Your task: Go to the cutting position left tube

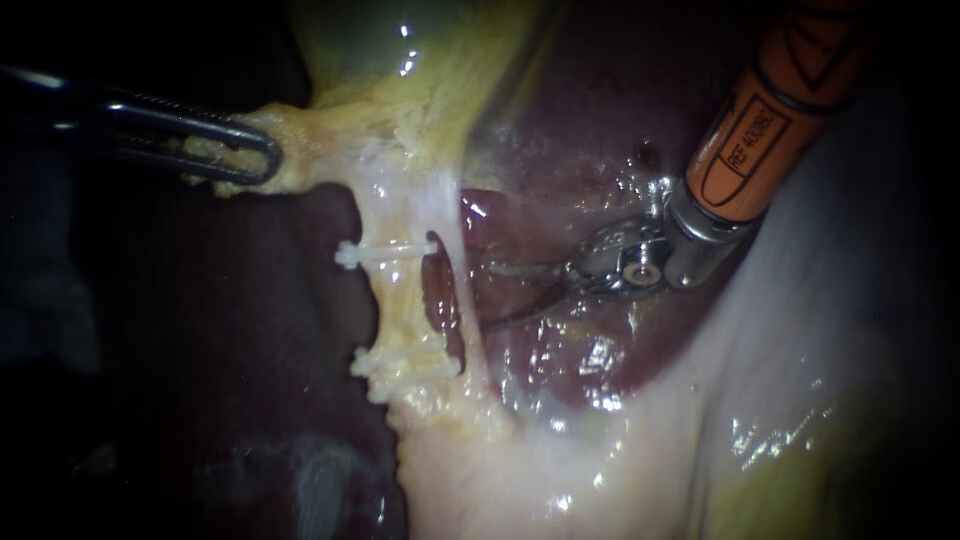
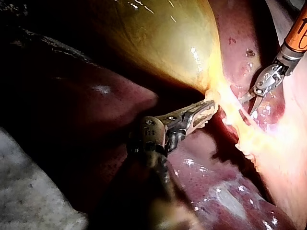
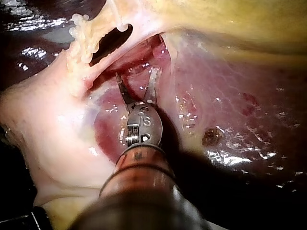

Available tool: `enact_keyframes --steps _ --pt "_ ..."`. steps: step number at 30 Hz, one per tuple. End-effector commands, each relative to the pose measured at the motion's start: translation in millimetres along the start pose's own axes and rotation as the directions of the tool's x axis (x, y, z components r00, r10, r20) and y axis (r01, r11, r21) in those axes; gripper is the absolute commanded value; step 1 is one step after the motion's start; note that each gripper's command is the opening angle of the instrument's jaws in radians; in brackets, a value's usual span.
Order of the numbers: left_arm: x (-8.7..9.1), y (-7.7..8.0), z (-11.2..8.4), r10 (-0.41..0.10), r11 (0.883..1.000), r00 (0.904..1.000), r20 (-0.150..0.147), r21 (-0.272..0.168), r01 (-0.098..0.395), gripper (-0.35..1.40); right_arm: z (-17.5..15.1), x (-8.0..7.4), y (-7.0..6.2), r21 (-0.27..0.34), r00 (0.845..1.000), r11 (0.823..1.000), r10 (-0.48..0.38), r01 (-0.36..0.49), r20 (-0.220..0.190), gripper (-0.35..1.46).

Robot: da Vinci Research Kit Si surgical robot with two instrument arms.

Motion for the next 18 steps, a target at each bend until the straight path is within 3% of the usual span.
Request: enact_keyframes --steps 1,18 --pt "0.0 0.0 0.0 0.0 1.0 1.0 0.0 0.0 0.0 -0.35 0.0 0.0 0.0 0.0 1.0 1.0 0.0 0.0 0.0 1.06" --pt "-0.1 -0.2 0.1 0.001 1.0 1.0 0.0 0.0 -0.001 -0.35 -0.2 0.1 -0.3 0.003 1.0 1.0 -0.001 0.001 0.001 1.08"
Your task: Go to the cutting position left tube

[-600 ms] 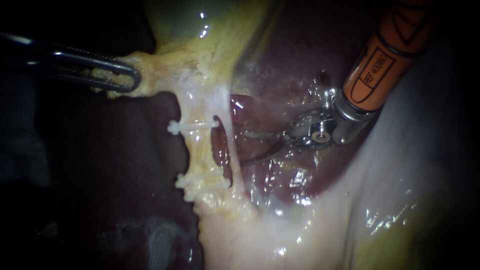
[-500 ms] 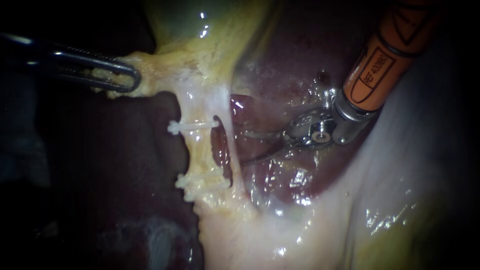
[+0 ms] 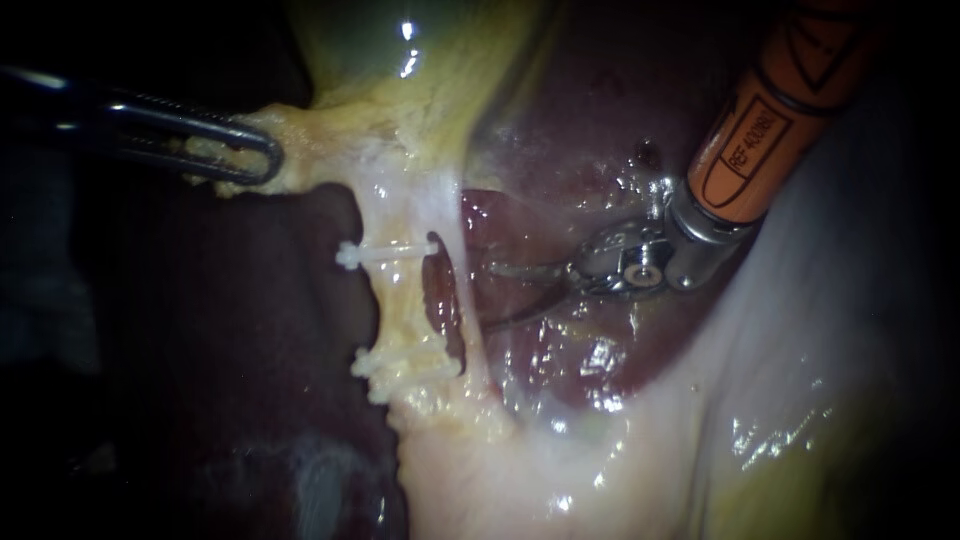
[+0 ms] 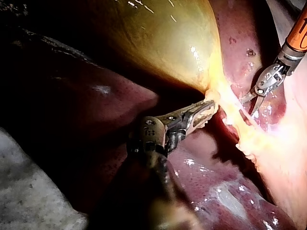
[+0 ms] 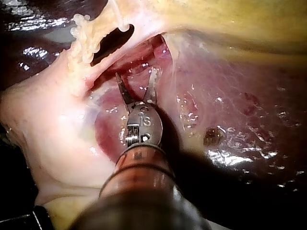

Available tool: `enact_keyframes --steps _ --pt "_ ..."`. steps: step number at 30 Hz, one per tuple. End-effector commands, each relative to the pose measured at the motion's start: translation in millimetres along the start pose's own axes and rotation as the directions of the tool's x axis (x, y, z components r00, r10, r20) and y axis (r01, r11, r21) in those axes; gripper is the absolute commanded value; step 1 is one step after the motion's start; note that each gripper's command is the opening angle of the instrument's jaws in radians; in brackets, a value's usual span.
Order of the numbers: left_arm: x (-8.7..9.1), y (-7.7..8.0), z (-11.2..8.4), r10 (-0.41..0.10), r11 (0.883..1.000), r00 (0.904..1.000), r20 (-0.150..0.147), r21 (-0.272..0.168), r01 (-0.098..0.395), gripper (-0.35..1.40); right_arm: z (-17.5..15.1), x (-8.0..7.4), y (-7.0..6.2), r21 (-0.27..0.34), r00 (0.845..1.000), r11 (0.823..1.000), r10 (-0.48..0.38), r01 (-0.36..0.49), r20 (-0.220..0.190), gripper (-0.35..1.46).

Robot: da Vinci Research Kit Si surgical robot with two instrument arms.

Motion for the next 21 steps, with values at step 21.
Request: enact_keyframes --steps 21 --pt "-0.2 -0.4 0.1 0.002 1.0 1.0 0.0 0.0 -0.002 -0.35 -3.5 1.7 -3.3 0.033 0.999 0.999 0.0 0.001 -0.032 1.08"
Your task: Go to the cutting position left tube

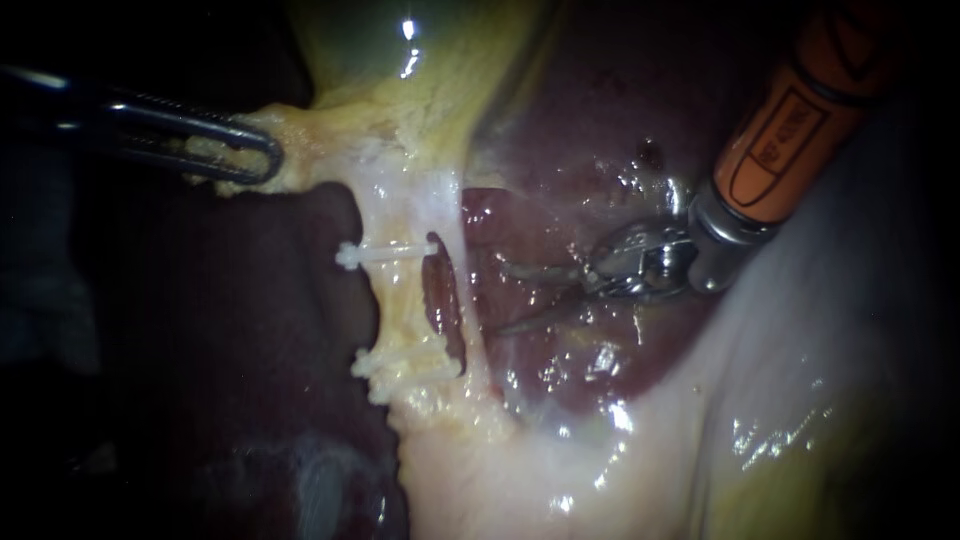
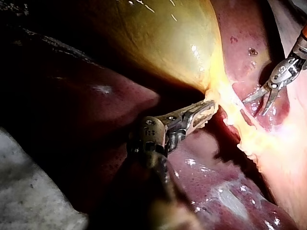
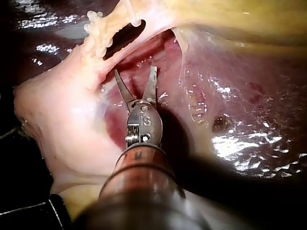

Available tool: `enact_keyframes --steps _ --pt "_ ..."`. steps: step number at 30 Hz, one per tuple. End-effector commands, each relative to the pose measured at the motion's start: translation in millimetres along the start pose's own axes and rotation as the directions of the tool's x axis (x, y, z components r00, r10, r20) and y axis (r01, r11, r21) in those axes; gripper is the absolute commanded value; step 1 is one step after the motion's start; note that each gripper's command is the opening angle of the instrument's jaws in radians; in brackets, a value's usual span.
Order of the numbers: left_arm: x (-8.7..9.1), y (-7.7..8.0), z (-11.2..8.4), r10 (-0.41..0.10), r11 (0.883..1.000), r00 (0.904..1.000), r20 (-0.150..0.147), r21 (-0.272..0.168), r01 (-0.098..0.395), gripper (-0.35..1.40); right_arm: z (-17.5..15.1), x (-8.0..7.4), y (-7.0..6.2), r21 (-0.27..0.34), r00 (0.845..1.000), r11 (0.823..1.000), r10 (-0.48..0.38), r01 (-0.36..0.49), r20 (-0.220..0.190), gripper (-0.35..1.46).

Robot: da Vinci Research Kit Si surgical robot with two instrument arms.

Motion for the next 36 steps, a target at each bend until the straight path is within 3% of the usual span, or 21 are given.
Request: enact_keyframes --steps 1,18,26,36 --pt "0.0 0.0 0.0 0.0 1.0 1.0 0.0 0.0 0.0 -0.35 0.0 0.2 -0.3 0.002 1.0 1.0 -0.001 0.001 -0.003 1.09" --pt "-0.6 -0.7 0.6 0.004 1.0 1.0 0.001 0.0 -0.004 -0.35 0.1 3.2 -4.0 0.106 0.996 0.992 -0.07 0.075 -0.053 1.19" --pt "-0.6 -0.4 0.7 0.004 1.0 1.0 0.001 -0.001 -0.004 -0.35 1.1 4.1 -3.9 0.117 0.996 0.991 -0.065 0.071 -0.06 1.21" --pt "-0.6 -0.1 0.7 0.003 1.0 1.0 0.002 -0.003 -0.003 -0.35 2.6 3.8 -2.9 0.114 0.997 0.992 -0.047 0.053 -0.056 1.21"
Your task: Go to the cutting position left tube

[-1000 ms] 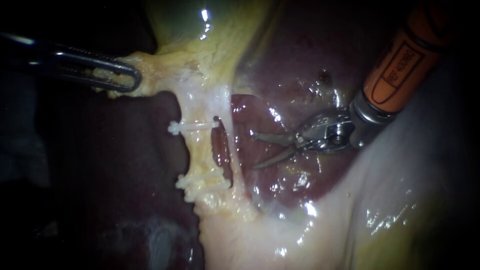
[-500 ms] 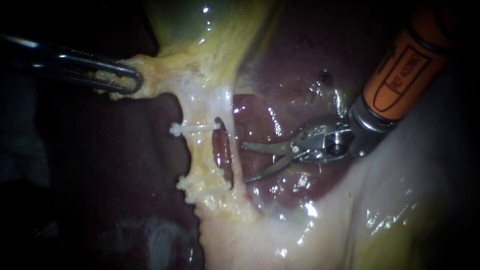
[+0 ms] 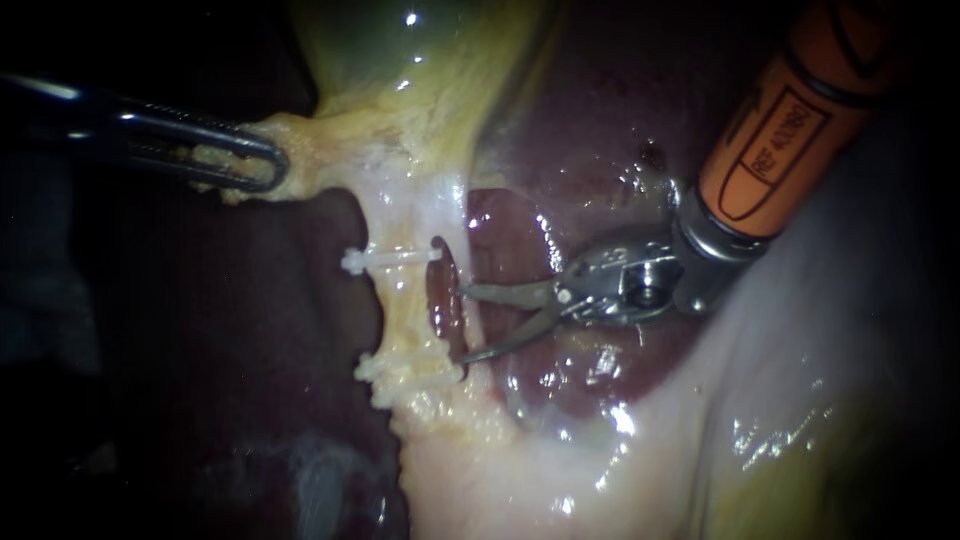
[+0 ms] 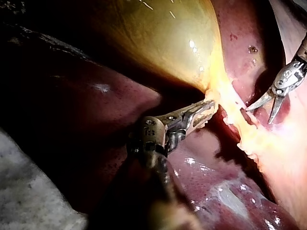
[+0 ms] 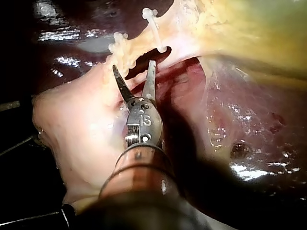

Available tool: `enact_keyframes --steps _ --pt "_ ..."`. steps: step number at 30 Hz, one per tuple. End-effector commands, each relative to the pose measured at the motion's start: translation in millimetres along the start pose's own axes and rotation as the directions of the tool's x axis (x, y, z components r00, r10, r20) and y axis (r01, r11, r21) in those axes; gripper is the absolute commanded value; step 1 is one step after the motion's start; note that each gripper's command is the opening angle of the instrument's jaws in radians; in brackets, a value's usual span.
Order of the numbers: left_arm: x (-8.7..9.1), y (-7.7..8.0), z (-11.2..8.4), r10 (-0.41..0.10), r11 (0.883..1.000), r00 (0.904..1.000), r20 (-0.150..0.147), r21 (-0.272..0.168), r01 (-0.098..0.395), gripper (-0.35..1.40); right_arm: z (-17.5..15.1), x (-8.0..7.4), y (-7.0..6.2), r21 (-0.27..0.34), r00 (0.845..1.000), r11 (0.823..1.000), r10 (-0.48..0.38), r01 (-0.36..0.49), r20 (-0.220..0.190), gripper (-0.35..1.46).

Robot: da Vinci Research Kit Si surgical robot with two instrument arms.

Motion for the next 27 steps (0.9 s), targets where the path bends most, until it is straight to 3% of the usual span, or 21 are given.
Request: enact_keyframes --steps 1,15,27 --pt "0.0 0.0 0.0 0.0 1.0 1.0 0.0 0.0 0.0 -0.35 0.2 -0.2 0.1 0.003 1.0 1.0 0.004 -0.004 0.002 1.21" --pt "0.0 0.5 0.1 -0.001 1.0 1.0 0.001 -0.002 0.001 -0.35 1.5 -0.9 2.2 0.01 1.0 1.0 0.027 -0.027 0.005 1.23" --pt "0.1 0.5 0.2 -0.001 1.0 1.0 0.001 -0.002 0.001 -0.35 3.9 -0.8 3.1 0.018 0.999 0.999 0.047 -0.047 0.005 1.23"
